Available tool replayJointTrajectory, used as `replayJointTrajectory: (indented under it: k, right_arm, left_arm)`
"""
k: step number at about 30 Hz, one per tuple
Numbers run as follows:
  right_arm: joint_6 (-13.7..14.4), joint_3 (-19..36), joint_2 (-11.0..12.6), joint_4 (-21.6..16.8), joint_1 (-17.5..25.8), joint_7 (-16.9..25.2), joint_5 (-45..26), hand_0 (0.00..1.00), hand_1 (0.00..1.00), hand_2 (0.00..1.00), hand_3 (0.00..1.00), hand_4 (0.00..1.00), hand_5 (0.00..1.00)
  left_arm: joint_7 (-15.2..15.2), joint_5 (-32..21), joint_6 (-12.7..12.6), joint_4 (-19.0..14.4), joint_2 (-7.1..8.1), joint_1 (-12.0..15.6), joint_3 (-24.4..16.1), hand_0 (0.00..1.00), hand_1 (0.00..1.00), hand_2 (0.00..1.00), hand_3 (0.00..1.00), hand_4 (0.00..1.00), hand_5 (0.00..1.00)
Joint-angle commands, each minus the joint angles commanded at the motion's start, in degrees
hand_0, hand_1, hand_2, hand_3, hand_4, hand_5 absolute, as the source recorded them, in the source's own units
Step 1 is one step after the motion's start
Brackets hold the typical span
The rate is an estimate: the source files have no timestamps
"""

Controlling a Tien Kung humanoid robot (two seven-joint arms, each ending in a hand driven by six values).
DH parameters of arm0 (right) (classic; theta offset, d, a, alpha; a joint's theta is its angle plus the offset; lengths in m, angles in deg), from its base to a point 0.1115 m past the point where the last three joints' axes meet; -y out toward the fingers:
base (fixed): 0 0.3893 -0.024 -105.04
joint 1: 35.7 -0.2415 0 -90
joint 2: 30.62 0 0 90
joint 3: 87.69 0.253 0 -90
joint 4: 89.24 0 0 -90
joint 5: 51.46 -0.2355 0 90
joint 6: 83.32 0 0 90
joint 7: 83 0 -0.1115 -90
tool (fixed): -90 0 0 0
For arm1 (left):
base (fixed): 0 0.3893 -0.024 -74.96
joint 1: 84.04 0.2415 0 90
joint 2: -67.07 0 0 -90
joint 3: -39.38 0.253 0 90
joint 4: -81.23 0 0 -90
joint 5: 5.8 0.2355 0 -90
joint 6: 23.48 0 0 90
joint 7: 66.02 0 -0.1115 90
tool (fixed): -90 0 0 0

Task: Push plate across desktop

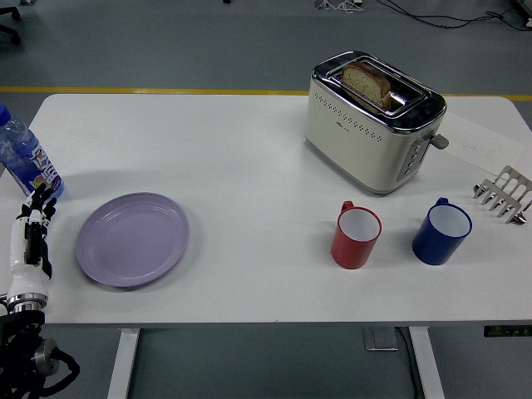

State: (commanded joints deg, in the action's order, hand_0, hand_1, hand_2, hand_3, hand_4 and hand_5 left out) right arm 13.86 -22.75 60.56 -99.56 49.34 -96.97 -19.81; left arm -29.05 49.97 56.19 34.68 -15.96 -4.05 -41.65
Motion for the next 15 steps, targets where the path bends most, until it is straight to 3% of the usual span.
replayJointTrajectory:
  k: [15]
  right_arm:
    - [0.1, -0.1, -0.1, 0.0, -0.1, -0.2, 0.4, 0.519, 0.481, 0.584, 0.554, 0.245, 0.365]
  left_arm:
    - [0.0, 0.0, -0.8, 2.6, -2.59, -1.4, 1.5, 0.902, 0.904, 0.931, 0.896, 0.484, 0.998]
